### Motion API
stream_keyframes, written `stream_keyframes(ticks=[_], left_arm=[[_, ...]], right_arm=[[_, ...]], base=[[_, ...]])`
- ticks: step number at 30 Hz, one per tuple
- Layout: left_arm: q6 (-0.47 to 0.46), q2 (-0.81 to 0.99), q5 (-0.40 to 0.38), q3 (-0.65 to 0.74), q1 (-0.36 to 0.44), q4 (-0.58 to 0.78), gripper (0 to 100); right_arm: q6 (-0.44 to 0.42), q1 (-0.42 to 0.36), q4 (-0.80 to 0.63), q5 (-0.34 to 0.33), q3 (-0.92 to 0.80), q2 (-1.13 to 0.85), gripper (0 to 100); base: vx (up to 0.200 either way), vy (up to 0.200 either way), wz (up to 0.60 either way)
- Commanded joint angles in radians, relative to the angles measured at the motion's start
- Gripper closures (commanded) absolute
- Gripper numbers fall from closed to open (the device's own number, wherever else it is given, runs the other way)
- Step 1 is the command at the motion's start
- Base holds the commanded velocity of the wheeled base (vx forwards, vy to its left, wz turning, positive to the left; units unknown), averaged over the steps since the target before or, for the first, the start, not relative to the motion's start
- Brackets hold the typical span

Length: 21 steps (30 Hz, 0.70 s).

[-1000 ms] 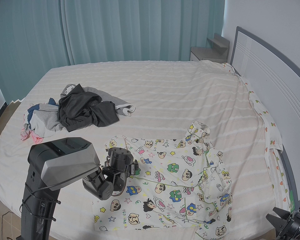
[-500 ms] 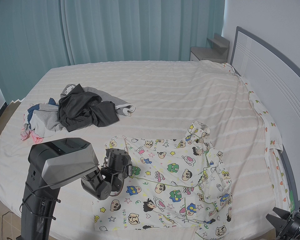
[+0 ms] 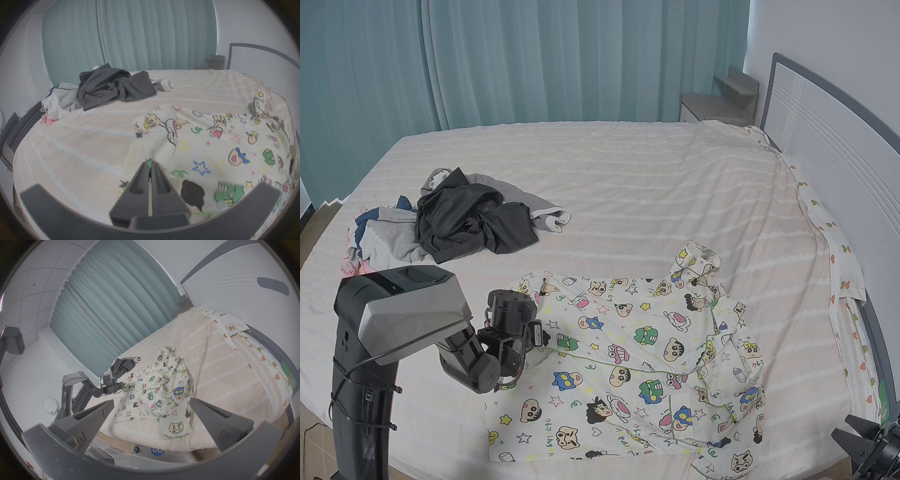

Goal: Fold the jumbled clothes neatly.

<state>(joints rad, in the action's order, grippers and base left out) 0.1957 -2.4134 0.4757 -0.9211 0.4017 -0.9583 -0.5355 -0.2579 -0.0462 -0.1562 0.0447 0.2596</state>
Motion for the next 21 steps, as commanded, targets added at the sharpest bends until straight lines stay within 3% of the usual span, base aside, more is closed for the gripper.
stream_keyframes(ticks=[1, 9, 20, 21], left_arm=[[0.001, 0.053, -0.003, 0.013, -0.037, 0.000, 100], [0.011, 0.054, -0.009, 0.031, -0.098, 0.000, 100], [0.087, 0.043, -0.051, 0.033, -0.098, 0.000, 100], [0.091, 0.043, -0.051, 0.037, -0.100, -0.002, 0]], right_arm=[[0.000, -0.001, 0.000, 0.000, 0.000, 0.004, 0], [0.000, -0.001, -0.001, 0.000, 0.000, 0.004, 0], [0.000, -0.006, -0.001, 0.001, 0.000, 0.004, 0], [0.000, -0.006, -0.001, 0.000, 0.000, 0.004, 0]], base=[[0.000, 0.000, 0.00], [0.000, 0.000, 0.00], [0.000, 0.000, 0.00], [0.000, 0.000, 0.00]])
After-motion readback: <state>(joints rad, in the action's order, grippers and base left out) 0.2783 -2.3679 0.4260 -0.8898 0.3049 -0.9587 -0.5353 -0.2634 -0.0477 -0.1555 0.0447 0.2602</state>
